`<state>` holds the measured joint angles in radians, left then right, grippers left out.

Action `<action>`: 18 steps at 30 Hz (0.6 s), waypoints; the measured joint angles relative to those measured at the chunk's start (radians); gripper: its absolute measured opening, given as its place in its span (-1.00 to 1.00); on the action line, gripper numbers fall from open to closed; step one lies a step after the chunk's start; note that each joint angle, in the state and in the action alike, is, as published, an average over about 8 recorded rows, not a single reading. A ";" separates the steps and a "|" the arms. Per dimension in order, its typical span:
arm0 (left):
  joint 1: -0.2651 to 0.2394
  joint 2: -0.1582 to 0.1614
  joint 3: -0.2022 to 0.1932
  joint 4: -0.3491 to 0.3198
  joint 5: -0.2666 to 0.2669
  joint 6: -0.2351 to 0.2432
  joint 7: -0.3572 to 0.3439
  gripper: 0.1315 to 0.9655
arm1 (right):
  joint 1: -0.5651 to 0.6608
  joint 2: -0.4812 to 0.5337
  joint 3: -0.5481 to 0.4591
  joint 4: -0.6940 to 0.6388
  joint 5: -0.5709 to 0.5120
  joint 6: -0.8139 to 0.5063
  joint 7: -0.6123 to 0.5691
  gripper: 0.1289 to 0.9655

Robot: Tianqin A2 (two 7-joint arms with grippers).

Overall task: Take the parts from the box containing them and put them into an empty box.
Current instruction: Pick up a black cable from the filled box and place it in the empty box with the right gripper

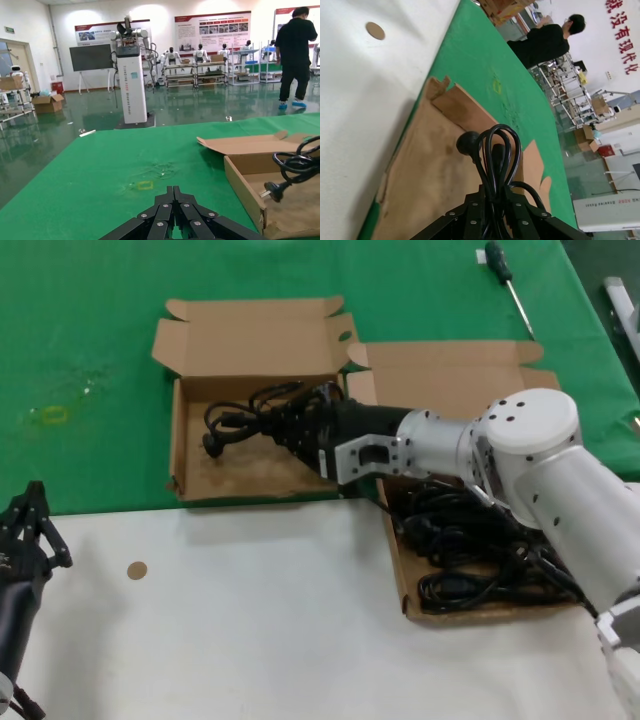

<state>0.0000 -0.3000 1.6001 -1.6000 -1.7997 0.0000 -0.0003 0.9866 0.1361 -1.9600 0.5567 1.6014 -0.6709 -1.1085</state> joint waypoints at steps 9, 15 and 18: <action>0.000 0.000 0.000 0.000 0.000 0.000 0.000 -0.95 | 0.041 -0.036 0.051 -0.113 0.036 0.002 -0.107 -0.72; 0.000 0.000 0.000 0.000 0.000 0.000 0.000 -0.95 | 0.058 -0.044 0.077 -0.154 0.052 -0.007 -0.152 -0.69; 0.000 0.000 0.000 0.000 0.000 0.000 0.000 -0.95 | 0.061 -0.043 0.086 -0.161 0.057 -0.012 -0.163 -0.59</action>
<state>0.0000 -0.3000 1.6001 -1.6000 -1.7997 0.0000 -0.0003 1.0475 0.0933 -1.8742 0.3955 1.6585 -0.6830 -1.2712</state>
